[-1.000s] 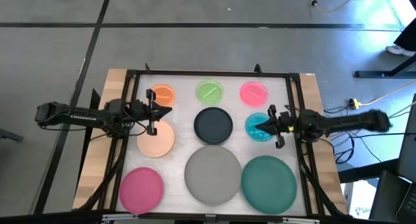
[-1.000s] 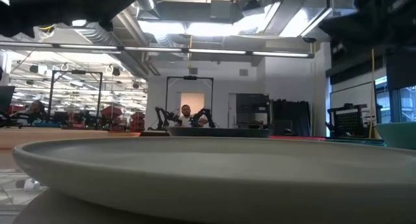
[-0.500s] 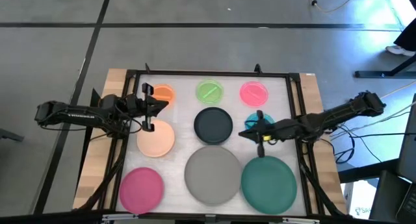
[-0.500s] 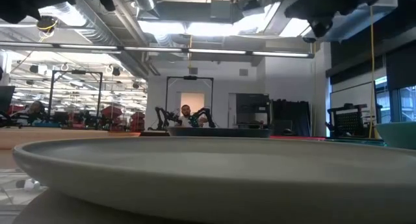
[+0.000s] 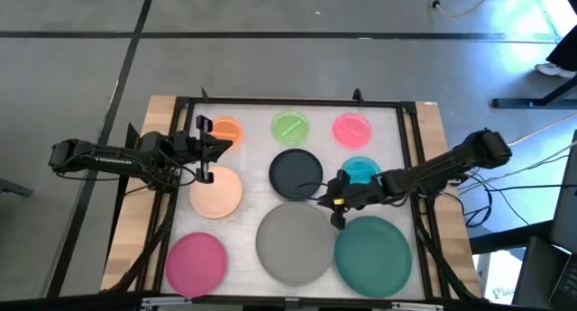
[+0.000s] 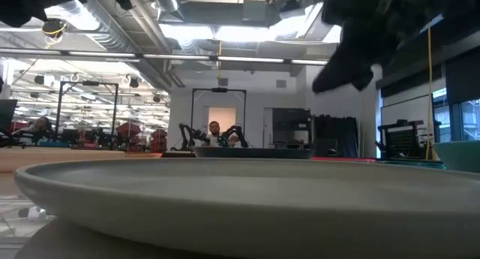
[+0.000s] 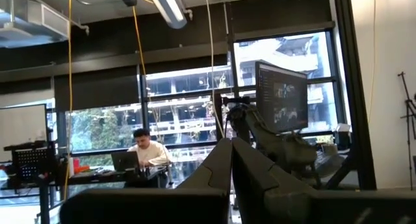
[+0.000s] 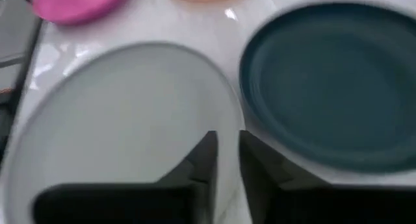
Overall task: Stack plastic plates
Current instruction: Stack the green plate on top of the gray plate
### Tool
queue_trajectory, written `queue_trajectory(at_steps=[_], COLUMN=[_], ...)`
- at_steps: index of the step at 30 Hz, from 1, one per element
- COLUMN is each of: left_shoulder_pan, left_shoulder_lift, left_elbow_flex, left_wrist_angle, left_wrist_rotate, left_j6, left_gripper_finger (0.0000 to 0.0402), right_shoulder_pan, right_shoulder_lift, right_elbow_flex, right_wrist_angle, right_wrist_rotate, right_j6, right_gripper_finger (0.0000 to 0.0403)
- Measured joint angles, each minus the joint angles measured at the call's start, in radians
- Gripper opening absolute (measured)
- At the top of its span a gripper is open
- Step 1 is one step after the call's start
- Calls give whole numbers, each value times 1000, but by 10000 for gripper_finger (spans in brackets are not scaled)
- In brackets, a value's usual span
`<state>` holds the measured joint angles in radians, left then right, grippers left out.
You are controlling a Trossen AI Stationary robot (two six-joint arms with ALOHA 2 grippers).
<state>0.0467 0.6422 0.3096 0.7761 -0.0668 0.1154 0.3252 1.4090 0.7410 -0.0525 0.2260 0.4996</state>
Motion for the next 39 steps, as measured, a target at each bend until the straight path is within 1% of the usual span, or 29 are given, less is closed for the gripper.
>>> queue_trajectory(at_steps=[3,5,9,13,17,24,26,29,33,39], left_shoulder_pan=[1,1,0,0,0,0,0,0,1,1], left_shoulder_lift=[0,0,0,0,0,0,0,0,0,0], left_elbow_flex=[0,0,0,-1,-1,-1,-1,-1,-1,-1], left_wrist_angle=[2,3,3,3,2,-4,-4,-5,-5,-5], left_wrist_rotate=[-2,-2,-2,-2,-2,-2,-2,-2,-3,-3], left_j6=[0,0,-5,-6,-6,-7,-7,-7,-7,-7], left_gripper_finger=[6,6,6,6,6,6,6,6,6,6], right_shoulder_pan=[-8,-15,-34,-40,-39,-38,-38,-38,-38,-38], right_shoulder_lift=[48,79,134,188,227,270,282,300,310,312], right_elbow_flex=[0,0,0,0,0,0,0,1,1,2], right_wrist_angle=[0,-5,-5,-5,2,56,84,102,115,130], right_wrist_rotate=[-1,-21,-43,-61,-64,-108,-113,-115,-124,-108], right_j6=[51,76,148,158,158,158,159,160,161,152], right_gripper_finger=[125,154,191,201,202,202,197,177,134,63])
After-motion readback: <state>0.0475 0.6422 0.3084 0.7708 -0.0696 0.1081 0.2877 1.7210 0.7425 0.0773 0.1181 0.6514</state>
